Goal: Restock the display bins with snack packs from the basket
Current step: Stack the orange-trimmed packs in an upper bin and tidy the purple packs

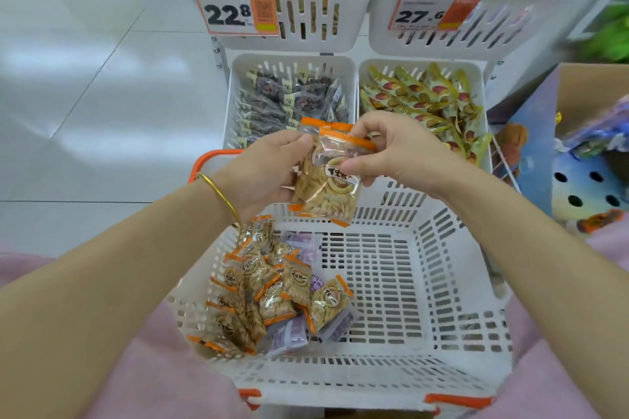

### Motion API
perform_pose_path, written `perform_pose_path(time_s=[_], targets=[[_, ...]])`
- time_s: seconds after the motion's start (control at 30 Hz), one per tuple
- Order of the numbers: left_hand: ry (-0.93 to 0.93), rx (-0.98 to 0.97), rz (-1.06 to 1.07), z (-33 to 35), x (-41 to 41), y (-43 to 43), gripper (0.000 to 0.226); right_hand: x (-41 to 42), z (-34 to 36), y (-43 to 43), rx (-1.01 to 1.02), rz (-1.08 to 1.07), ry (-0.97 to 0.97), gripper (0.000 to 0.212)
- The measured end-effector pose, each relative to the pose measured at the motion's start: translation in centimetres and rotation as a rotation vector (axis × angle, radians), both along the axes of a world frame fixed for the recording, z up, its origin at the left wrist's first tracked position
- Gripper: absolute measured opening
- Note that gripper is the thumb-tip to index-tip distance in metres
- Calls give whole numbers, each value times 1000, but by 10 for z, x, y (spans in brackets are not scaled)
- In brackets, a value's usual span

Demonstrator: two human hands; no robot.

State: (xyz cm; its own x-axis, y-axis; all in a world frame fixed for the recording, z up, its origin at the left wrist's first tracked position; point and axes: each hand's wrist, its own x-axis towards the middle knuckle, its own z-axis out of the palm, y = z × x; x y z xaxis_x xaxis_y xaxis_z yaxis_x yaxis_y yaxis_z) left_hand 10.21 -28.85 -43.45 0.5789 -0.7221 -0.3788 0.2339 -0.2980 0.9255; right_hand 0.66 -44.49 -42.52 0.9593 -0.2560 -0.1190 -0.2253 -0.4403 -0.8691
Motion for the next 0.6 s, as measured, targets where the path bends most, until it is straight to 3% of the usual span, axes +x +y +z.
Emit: perform_pose_path(time_s=[0.27, 0.43, 0.53, 0.6], targets=[[-129, -109, -191, 14, 6, -1, 44, 17, 7, -6, -54, -71, -161, 27], [-324, -64, -97, 37, 35, -15, 43, 43, 42, -20, -53, -78, -225, 35], [-439, -117, -114, 58, 61, -28, 41, 64, 75, -37, 40, -16, -121, 54], [-574, -147, -115, 72, 78, -40, 47, 82, 96, -46, -18, 91, -73, 40]])
